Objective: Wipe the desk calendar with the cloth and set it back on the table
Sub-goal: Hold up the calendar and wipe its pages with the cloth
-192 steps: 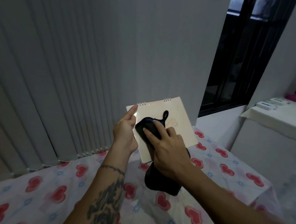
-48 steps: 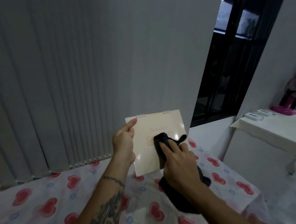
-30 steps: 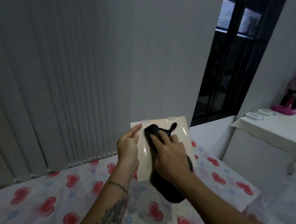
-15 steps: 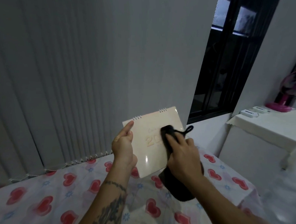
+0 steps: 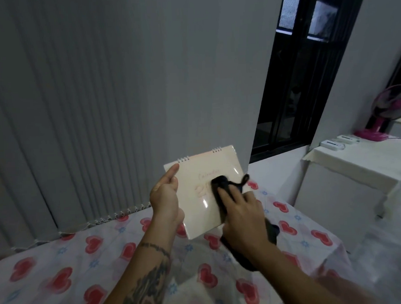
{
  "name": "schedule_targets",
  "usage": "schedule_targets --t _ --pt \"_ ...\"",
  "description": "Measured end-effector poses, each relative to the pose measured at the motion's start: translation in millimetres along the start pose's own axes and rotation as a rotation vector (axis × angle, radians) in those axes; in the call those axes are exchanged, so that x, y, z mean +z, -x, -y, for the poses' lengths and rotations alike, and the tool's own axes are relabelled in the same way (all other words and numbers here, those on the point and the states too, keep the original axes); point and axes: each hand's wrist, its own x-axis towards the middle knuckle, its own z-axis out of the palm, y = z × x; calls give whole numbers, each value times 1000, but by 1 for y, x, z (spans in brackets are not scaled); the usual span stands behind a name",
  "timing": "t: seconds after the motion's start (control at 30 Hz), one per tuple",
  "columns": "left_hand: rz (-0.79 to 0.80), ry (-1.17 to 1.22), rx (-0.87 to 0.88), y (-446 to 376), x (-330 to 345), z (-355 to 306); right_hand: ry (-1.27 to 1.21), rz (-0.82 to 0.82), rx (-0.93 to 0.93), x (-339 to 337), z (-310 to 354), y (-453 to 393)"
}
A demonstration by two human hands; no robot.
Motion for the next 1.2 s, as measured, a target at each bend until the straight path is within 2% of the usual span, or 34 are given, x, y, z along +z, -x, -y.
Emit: schedule_targets --t 0.17,0.27,0.33,0.4,0.5,0.63,0.7,0.77,0.87,0.93,1.1,1.2 --pt "-50 35 10 -7 3 -10 -36 91 -222 16 17 44" --pt "-51 42 0 -11 -1 -11 -23 123 -126 16 -8 39" --pt "-54 67 -32 -10 -1 -15 -10 87 -10 13 -20 32" --pt "-62 90 -46 -11 0 -19 -13 34 28 9 -21 28" --pt "-52 95 -38 -12 4 -23 -33 -2 -27 2 -4 32" --pt "-1 76 -10 -5 15 -10 -21 45 -208 8 26 41" --pt "-10 122 -42 -4 14 -8 -9 51 -252 6 21 34" --pt "-32 135 -53 -9 10 -12 16 58 -225 2 4 24" --pt "-27 98 -52 -14 4 -16 14 14 -5 -5 -25 4" --pt "-11 53 -57 -11 4 -14 30 -17 60 -7 -30 -3" --pt "35 -75 1 -1 17 2 11 63 -163 0 -6 8" --pt "53 -89 -27 3 17 8 -58 86 -116 0 -19 4"
